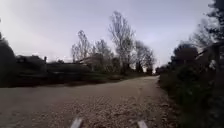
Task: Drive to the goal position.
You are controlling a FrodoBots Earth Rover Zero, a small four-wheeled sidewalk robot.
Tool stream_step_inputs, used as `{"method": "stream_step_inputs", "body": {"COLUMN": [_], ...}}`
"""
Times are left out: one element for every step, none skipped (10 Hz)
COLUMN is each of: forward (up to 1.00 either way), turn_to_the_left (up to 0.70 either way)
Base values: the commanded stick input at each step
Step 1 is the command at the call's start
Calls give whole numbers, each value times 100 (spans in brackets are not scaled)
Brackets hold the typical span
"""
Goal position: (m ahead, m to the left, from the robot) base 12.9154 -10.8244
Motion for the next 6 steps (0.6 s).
{"method": "stream_step_inputs", "body": {"forward": [0,0,0,0,0,0], "turn_to_the_left": [0,0,0,0,0,0]}}
